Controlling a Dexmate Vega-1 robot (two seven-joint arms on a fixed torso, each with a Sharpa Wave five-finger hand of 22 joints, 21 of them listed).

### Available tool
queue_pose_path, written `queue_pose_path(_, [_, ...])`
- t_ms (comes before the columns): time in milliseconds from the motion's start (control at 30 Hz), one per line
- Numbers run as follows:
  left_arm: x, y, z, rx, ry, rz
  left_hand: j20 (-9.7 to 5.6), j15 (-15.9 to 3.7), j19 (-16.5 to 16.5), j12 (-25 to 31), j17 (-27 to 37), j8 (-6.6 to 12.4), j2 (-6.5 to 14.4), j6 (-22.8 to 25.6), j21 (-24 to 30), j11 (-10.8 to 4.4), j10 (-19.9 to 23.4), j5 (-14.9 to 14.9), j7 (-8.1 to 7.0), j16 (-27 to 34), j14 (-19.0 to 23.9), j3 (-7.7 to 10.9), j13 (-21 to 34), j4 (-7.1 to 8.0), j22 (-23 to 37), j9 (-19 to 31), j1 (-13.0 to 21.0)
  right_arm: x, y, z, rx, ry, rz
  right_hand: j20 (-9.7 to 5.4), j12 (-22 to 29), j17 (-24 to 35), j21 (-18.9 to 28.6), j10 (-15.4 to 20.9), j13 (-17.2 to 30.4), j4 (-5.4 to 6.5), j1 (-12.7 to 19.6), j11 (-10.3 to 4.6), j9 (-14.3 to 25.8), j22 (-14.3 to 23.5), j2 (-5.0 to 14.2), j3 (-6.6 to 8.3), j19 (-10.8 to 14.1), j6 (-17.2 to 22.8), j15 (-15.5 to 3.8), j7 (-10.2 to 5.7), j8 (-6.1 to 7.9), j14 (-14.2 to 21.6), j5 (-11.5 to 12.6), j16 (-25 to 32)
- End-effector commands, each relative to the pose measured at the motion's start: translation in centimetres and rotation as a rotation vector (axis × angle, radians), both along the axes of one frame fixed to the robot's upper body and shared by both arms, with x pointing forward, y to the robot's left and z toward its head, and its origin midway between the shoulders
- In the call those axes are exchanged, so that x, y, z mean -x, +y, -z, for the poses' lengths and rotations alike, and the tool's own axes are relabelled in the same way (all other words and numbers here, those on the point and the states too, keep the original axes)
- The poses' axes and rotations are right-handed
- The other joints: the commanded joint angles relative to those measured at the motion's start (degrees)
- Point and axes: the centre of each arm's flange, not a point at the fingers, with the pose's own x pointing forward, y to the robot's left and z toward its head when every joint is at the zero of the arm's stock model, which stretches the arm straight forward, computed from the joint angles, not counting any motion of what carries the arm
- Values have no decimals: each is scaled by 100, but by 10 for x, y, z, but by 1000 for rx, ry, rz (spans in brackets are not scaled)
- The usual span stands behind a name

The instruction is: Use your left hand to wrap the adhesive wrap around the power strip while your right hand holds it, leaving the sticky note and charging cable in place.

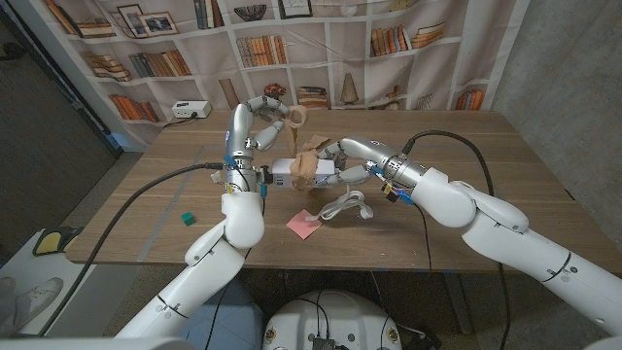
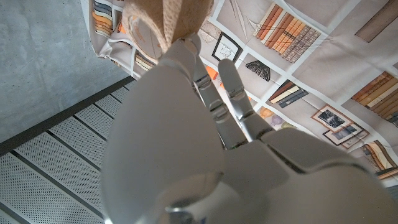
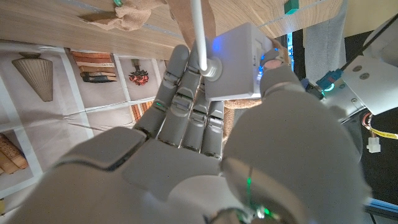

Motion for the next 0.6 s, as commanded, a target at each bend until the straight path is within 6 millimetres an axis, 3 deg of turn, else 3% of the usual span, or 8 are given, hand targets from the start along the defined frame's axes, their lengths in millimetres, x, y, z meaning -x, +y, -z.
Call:
queue_pose_path(33, [11,-7,0,-14,-27,42,-31,26,-4,-12,17,-14,-29,28,-8,3,33,29,8,43,-16,-2,19,7,9,22,35,-9,3,2,-16,15,22,-496,9,-3,-5,768,435,40,754,-724,21,14,821,257,0,574,-696,-524,31,498,42,42])
queue_pose_path(600, [19,-5,-1,-27,-46,65,-32,31,-4,-12,17,-18,-35,30,-16,8,36,31,4,54,-24,-7,17,3,7,21,41,-21,8,-3,-39,21,37,-492,-3,2,-11,797,434,36,759,-710,17,14,814,246,-9,575,-693,-519,27,500,50,48])
